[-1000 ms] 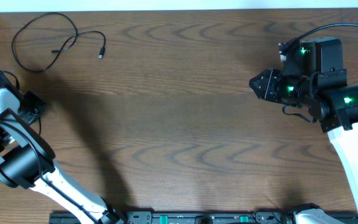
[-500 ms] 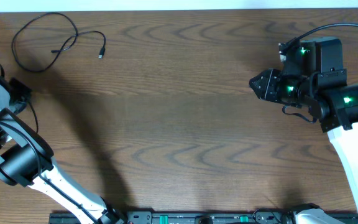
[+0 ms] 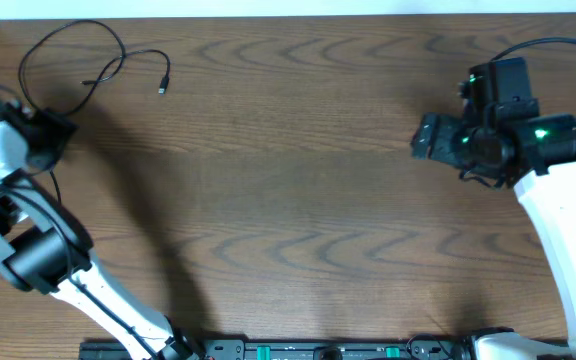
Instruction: Untangle cables
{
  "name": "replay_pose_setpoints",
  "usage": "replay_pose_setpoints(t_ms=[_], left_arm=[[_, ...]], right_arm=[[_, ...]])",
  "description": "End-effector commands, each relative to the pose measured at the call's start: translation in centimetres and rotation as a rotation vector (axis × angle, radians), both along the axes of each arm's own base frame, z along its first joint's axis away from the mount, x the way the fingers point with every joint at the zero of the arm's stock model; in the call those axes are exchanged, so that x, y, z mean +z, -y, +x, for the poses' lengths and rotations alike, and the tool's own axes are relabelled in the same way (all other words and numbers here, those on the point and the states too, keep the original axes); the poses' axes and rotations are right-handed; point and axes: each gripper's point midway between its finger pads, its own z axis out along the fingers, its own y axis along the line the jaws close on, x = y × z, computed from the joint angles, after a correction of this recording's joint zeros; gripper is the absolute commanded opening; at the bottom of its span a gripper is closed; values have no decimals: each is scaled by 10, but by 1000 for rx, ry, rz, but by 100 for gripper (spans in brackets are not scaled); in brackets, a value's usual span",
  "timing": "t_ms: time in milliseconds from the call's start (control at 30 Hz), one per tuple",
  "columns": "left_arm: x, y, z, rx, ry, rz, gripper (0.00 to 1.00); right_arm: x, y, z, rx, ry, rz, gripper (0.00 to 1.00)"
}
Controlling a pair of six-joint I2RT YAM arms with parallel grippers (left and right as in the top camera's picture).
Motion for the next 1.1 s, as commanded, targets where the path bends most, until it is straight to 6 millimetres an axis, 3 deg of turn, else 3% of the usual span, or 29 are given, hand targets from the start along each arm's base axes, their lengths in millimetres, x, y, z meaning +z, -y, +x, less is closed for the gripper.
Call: replay_pose_setpoints(t_ms=[0,33,67,167,333,467,600,633,900,967,1000,1067], left_arm=[[24,54,34,-130,61,4,68],[24,72,42,-166,52,25,68],[23,98,51,-243,40,59,68],[18,142,60,-353,-7,138,68],[35,230,74,-522,27,170,68],[80,292,72,-633,112,199,68],[135,321,42,-675,138,280,68],[158,327,23,-685,140,320,68],[264,371,-52,-771,338,388,68],[282,378,-67,-789,386,387,77],[287,380,-72,-794,400,387,93],[294,380,-81,-800,415,386,94]], right_arm=[[-5,58,11,-198,3,-81,99],[-7,76,15,-249,7,-80,99],[-10,106,19,-329,10,-89,99],[-22,144,23,-431,-9,-92,99],[-59,184,34,-526,-71,-90,99],[-98,206,41,-560,-138,-89,99],[-124,230,45,-612,-159,-84,99],[-130,242,46,-637,-153,-82,99],[-154,292,51,-655,-108,-119,99],[-165,300,54,-617,-109,-139,99],[-171,302,56,-597,-111,-148,99],[-180,305,58,-535,-118,-174,96]])
